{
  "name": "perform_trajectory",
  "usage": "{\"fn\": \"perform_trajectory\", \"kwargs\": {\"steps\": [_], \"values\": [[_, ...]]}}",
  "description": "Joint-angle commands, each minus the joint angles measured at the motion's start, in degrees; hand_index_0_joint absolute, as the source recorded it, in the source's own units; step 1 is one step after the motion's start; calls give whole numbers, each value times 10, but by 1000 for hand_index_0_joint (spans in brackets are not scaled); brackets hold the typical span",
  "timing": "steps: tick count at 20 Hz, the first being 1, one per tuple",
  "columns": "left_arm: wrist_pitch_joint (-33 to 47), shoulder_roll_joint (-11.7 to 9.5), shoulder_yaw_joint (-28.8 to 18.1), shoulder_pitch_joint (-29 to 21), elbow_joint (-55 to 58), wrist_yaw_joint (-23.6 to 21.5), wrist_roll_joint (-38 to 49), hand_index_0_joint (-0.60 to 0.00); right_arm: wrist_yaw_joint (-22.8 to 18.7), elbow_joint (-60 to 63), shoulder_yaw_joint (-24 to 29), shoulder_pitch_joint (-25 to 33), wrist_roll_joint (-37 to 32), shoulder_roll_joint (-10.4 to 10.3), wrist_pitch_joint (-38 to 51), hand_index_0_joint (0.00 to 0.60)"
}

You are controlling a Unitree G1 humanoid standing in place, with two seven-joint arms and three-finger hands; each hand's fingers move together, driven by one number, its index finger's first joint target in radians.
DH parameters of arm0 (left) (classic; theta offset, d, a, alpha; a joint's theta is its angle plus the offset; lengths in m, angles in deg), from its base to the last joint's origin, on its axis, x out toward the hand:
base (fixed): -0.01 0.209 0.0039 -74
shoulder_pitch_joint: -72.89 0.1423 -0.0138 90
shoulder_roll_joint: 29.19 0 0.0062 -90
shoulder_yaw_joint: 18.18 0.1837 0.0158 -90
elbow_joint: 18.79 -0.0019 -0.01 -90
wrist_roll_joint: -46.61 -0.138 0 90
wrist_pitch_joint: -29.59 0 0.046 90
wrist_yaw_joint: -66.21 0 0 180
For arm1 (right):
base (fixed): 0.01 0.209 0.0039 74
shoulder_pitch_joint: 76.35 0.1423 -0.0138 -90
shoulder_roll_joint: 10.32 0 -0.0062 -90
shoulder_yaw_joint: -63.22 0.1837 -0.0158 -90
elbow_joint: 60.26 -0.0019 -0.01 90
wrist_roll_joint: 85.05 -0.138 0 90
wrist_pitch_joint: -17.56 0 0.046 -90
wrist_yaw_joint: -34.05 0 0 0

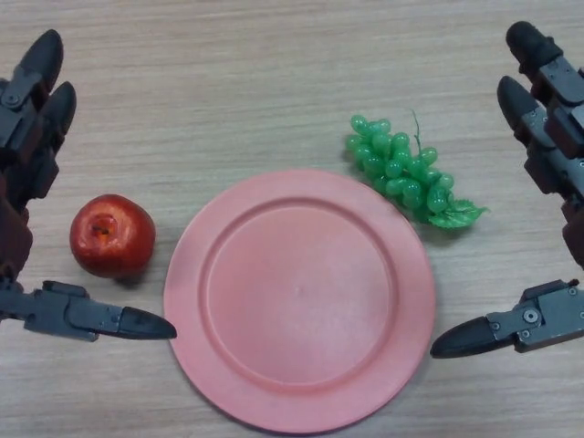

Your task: Pick up the red apple and place it on the plate

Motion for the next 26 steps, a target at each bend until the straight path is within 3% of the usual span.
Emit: {"fn": "perform_trajectory", "kwargs": {"steps": [1,3,8,15,18,24,26], "values": [[105,-29,-68,-12,-12,6,14,0,-14,-24,30,10,-17,10,75,0],[141,-35,-76,-18,-61,-2,16,0,-15,-22,33,11,-15,9,84,0],[230,-75,-90,-44,-213,-21,-39,0,-16,-17,55,10,-33,14,86,0],[386,-130,-17,-135,-505,-93,-108,0,-19,-18,61,1,-25,11,96,0],[376,-123,11,-153,-520,-73,-77,0,-17,-20,66,-4,-22,10,105,0],[398,-105,51,-192,-575,-124,-128,0,-21,-25,93,-12,-27,10,118,0],[406,-106,55,-196,-589,-142,-157,-200,-23,-27,93,-12,-26,9,119,0]]}}
